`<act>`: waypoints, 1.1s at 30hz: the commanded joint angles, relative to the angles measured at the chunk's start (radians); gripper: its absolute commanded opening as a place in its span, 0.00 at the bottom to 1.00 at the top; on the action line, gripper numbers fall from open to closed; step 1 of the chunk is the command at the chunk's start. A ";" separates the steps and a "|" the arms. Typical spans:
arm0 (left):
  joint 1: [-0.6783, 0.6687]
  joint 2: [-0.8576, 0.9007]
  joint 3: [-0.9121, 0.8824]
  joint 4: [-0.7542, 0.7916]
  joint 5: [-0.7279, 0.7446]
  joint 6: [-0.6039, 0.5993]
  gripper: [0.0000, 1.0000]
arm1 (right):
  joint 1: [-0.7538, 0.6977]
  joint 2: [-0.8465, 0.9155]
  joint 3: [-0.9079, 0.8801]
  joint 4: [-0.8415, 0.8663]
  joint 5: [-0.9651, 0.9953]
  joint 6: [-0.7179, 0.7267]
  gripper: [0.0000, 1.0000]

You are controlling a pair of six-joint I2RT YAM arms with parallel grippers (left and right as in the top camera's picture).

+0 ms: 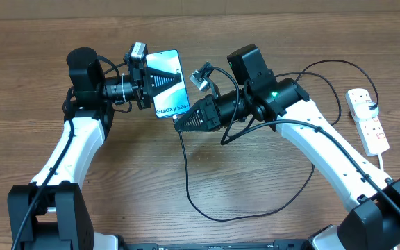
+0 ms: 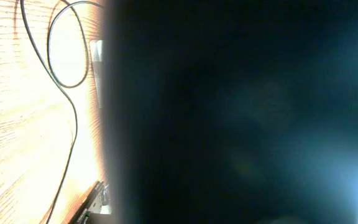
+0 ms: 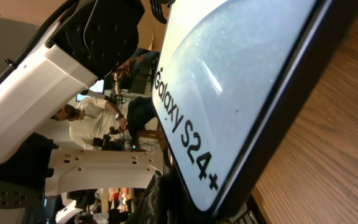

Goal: Plug charger to phone and switch on socket

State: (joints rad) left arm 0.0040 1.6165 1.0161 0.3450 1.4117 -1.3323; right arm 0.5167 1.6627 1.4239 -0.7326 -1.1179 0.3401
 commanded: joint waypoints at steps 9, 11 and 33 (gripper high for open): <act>0.003 -0.040 0.012 0.011 0.027 -0.019 0.04 | -0.002 0.002 -0.001 -0.002 0.003 0.013 0.04; 0.003 -0.040 0.012 0.011 0.026 -0.019 0.04 | -0.002 0.002 -0.001 -0.007 0.003 0.013 0.04; 0.002 -0.040 0.012 0.011 0.030 -0.025 0.04 | -0.002 0.002 -0.001 0.015 0.007 0.058 0.04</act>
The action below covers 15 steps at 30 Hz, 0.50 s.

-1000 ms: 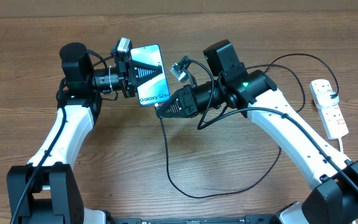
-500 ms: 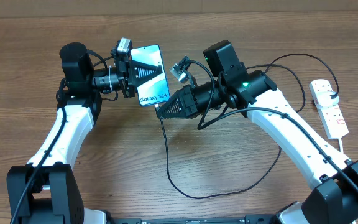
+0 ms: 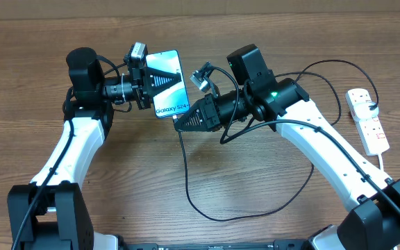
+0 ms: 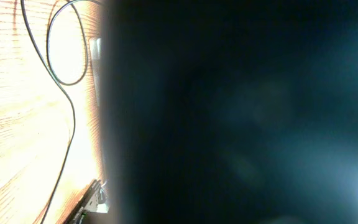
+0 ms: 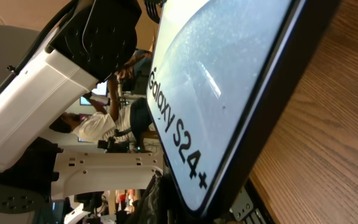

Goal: Plug charger to phone and switch on socket

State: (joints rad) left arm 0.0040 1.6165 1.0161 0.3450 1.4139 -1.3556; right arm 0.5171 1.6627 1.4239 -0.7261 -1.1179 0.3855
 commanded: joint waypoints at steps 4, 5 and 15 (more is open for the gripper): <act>0.002 -0.040 0.012 0.011 0.030 -0.001 0.04 | -0.002 0.002 -0.001 0.008 0.006 0.016 0.04; 0.002 -0.040 0.012 0.011 0.032 0.002 0.04 | -0.002 0.002 -0.001 0.008 0.007 0.020 0.04; 0.002 -0.040 0.012 0.011 0.048 0.017 0.04 | -0.002 0.002 -0.001 0.036 0.007 0.062 0.04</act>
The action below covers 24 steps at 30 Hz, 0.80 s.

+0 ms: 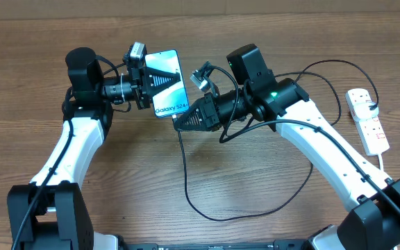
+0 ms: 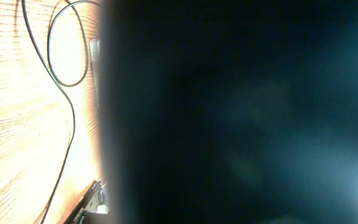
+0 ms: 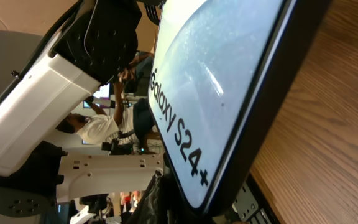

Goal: Plug charger to phone and switch on socket

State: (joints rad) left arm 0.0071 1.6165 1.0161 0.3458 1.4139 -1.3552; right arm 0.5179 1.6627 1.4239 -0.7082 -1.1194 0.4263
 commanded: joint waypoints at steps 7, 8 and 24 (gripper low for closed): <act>-0.001 -0.040 0.012 0.011 0.050 0.017 0.04 | -0.003 0.002 -0.001 0.034 0.013 0.063 0.04; -0.001 -0.040 0.012 0.011 0.050 0.017 0.04 | -0.003 0.002 -0.001 0.034 0.013 0.067 0.04; -0.001 -0.040 0.012 0.011 0.043 0.005 0.04 | -0.003 0.002 -0.001 0.015 0.013 0.068 0.04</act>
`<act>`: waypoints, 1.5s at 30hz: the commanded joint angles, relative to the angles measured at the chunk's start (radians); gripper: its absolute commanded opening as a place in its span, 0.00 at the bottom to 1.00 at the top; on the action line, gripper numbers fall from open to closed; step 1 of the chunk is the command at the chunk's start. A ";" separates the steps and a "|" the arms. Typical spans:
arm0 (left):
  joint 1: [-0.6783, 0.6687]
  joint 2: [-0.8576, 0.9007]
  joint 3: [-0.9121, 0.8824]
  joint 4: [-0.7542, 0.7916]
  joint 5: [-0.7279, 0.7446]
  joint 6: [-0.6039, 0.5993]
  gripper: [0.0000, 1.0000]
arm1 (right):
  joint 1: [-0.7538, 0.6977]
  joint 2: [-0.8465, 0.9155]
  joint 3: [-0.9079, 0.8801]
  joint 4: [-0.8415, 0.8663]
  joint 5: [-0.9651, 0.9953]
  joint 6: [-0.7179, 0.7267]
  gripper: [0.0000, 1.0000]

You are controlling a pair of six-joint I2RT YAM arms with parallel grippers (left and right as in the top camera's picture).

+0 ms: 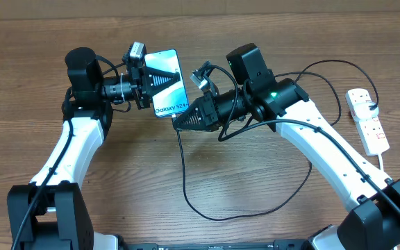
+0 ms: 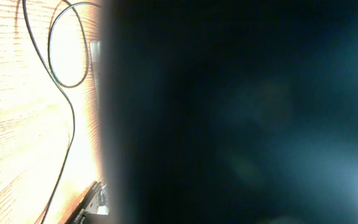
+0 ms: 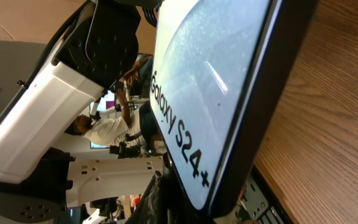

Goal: Plug charger to phone and switch on socket

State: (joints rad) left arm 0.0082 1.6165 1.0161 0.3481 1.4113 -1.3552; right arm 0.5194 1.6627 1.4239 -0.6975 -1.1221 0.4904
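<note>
A phone [image 1: 165,83] with a lit screen reading "Galaxy S24+" is held up off the table, my left gripper [image 1: 147,86] shut on its left side. In the left wrist view its dark body [image 2: 229,112] fills most of the frame. My right gripper [image 1: 177,123] is at the phone's lower edge, shut on the charger plug, which is hidden. The black charger cable [image 1: 186,187] hangs from that gripper and loops over the table. The right wrist view shows the screen [image 3: 216,81] very close. The white socket strip [image 1: 368,119] lies at the far right.
The cable's loop runs along the front of the wooden table [image 1: 137,187] and back up behind the right arm toward the socket strip. A second cable loop [image 2: 67,81] shows beside the phone in the left wrist view.
Almost nothing differs. In the right wrist view the phone's lower corner sits slightly closer and more upright. Both grippers keep their hold.
At every earlier moment my left gripper held the phone up and my right gripper was at its lower edge with the cable hanging from it. Only small shifts of the phone in the right wrist view show between them.
</note>
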 commanded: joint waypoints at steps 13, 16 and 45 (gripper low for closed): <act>-0.002 -0.040 0.012 0.008 0.045 0.005 0.04 | -0.005 0.002 -0.001 0.000 0.026 0.003 0.04; -0.002 -0.040 0.012 0.008 0.045 0.005 0.04 | -0.005 0.002 -0.001 0.000 0.028 0.003 0.04; -0.002 -0.040 0.012 0.008 0.037 -0.007 0.04 | -0.005 0.002 -0.001 0.003 0.087 0.040 0.04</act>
State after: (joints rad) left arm 0.0082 1.6165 1.0161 0.3481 1.4017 -1.3556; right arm 0.5194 1.6627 1.4239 -0.6998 -1.0985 0.5018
